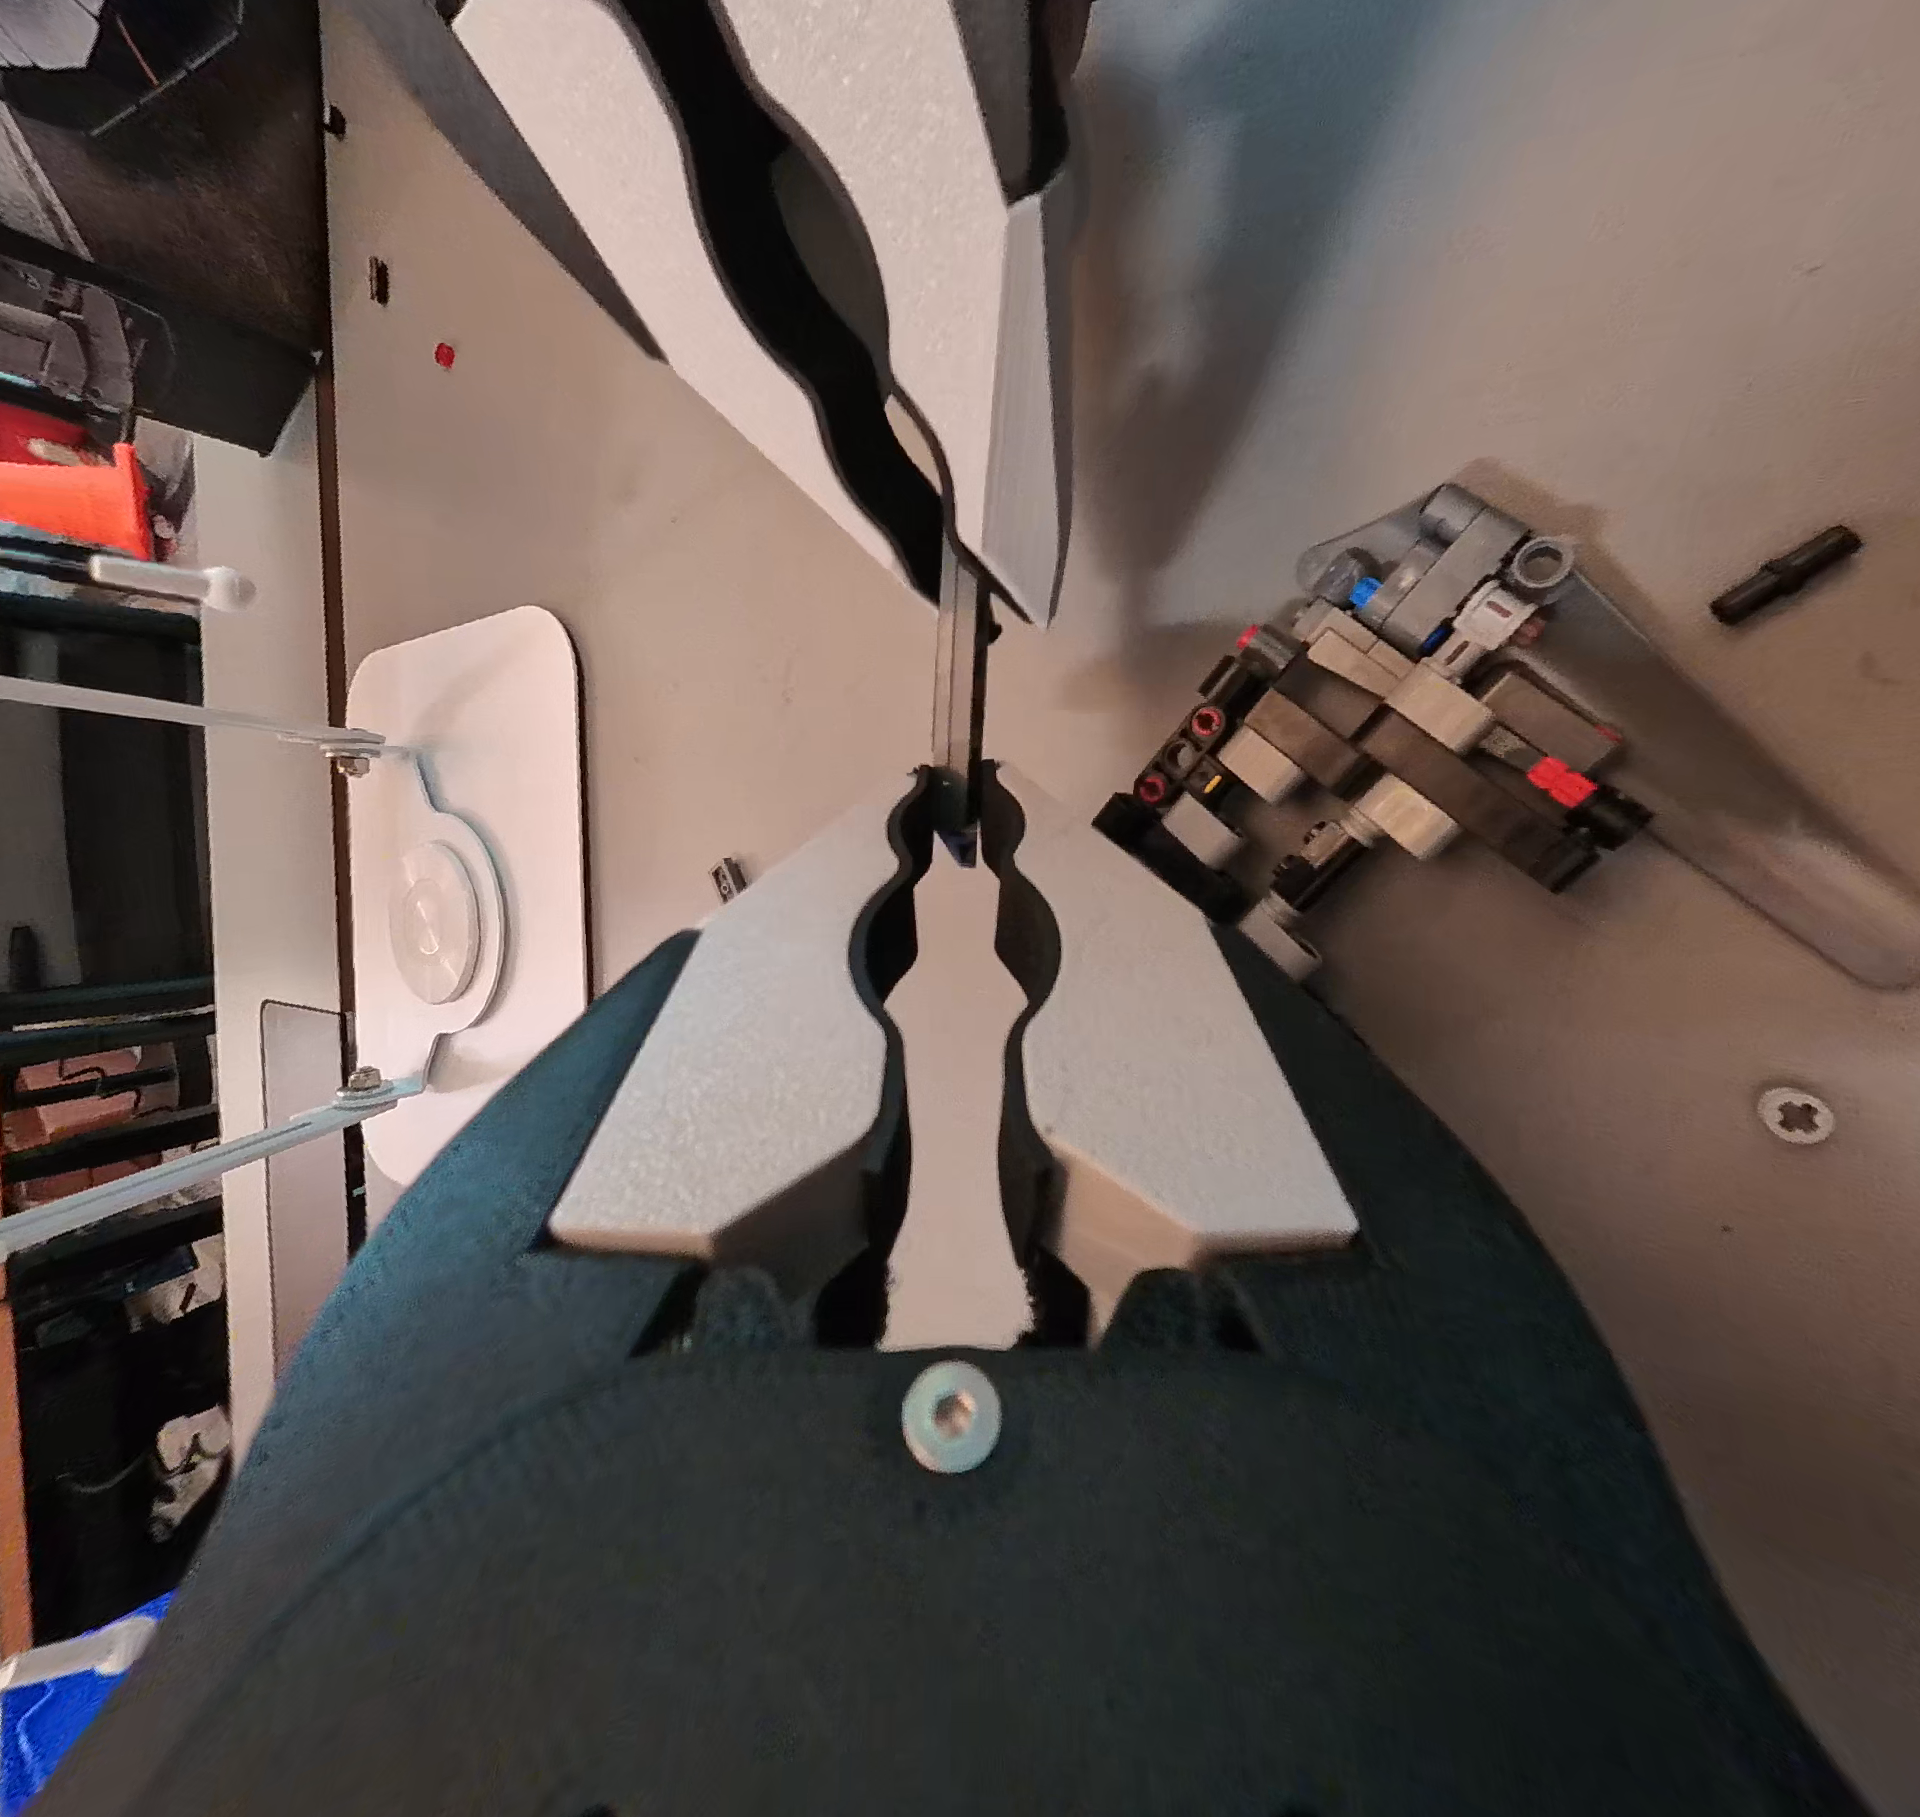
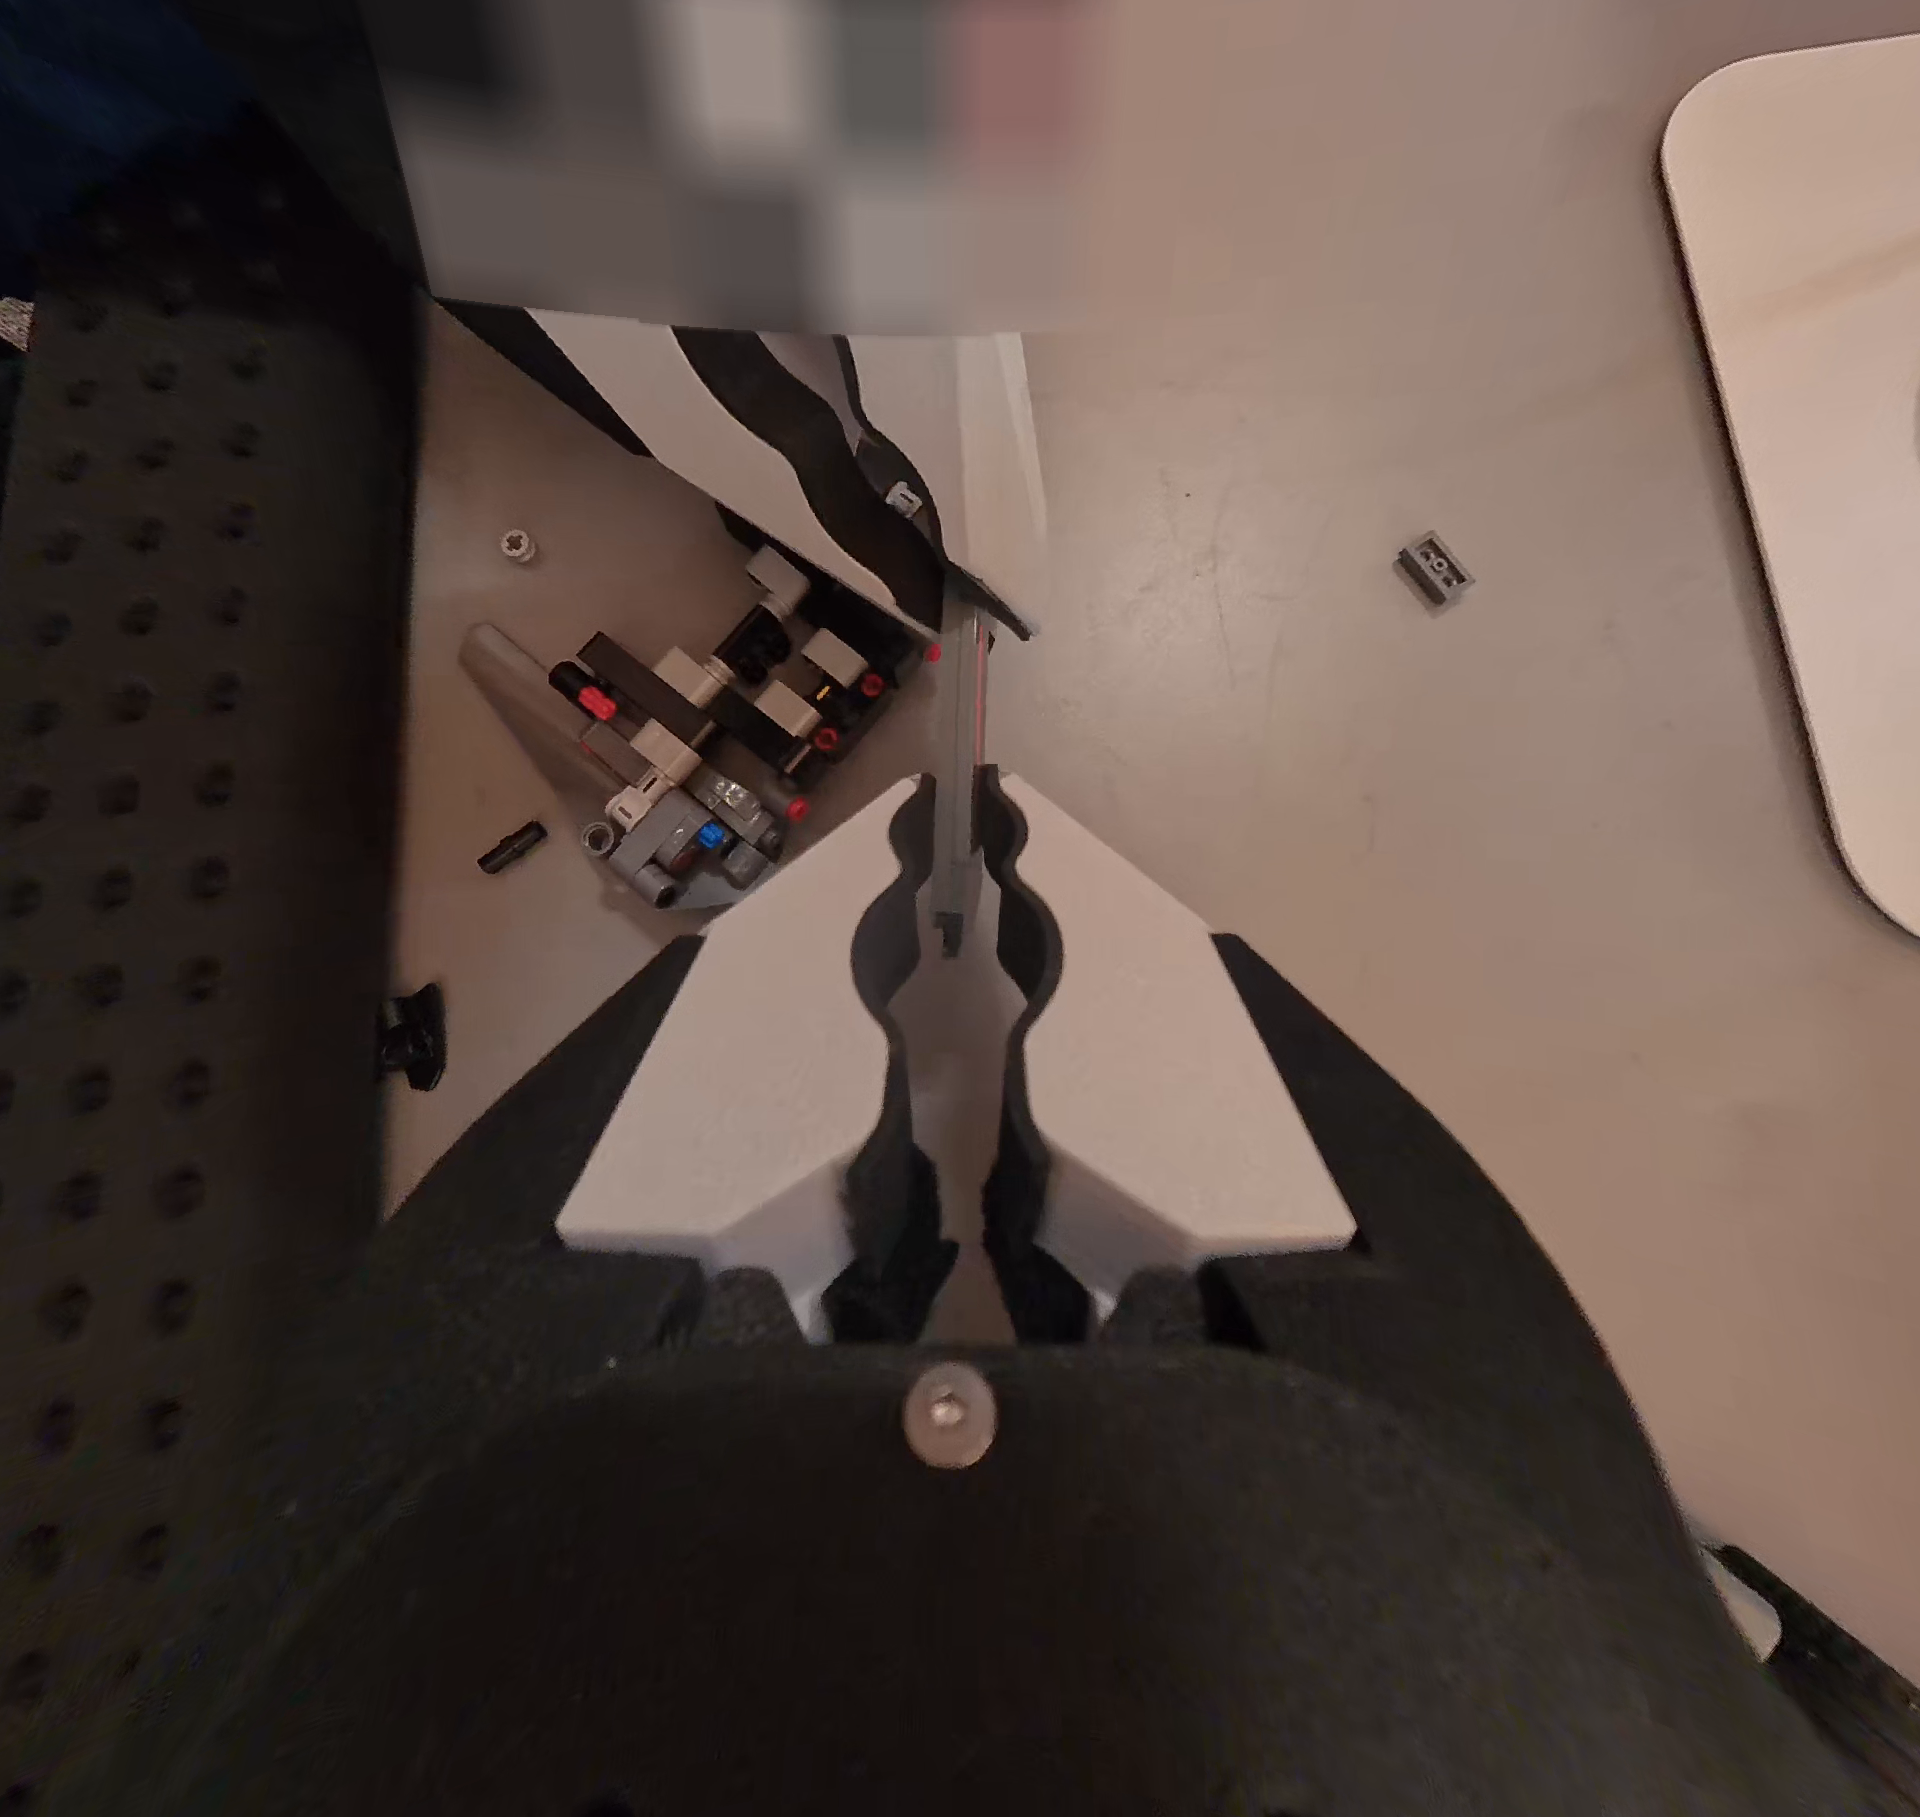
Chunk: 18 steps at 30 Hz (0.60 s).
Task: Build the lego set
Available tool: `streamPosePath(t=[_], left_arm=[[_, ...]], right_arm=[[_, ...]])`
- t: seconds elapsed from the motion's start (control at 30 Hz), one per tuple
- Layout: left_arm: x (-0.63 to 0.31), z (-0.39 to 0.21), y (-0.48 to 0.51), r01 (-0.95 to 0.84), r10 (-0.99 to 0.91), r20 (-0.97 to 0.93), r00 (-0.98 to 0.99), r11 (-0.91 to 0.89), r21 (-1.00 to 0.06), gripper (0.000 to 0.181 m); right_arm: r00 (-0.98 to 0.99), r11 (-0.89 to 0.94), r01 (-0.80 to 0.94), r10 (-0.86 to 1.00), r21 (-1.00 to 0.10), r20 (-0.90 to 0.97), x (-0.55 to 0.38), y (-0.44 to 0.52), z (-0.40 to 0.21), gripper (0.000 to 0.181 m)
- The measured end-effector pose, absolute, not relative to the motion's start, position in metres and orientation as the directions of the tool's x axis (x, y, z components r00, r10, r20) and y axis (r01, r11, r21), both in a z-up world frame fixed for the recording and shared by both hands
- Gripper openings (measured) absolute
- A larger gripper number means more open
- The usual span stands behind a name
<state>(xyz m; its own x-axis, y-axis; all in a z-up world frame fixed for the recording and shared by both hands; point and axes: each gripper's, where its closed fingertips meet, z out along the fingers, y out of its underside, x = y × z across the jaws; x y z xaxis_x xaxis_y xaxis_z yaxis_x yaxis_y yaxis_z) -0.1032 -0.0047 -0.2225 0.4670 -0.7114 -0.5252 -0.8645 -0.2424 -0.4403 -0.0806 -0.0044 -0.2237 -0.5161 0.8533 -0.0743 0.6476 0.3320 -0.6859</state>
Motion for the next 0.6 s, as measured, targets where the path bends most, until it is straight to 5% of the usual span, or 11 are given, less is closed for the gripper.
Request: streamPosePath(t=[0.17,0.6], left_arm=[[-0.104,-0.226,-0.009,-0.823,-0.728,-0.443,0.523,-0.298,-0.483,0.007],[-0.087,-0.221,-0.031,-0.692,-0.800,-0.193,0.567,-0.336,-0.639,0.053]], right_arm=[[-0.499,0.309,0.684,0.859,-0.661,-0.115,-0.077,-0.004,-0.229,0.004],[-0.442,0.263,0.787,0.871,-0.558,-0.214,-0.070,-0.005,-0.257,0.004]])
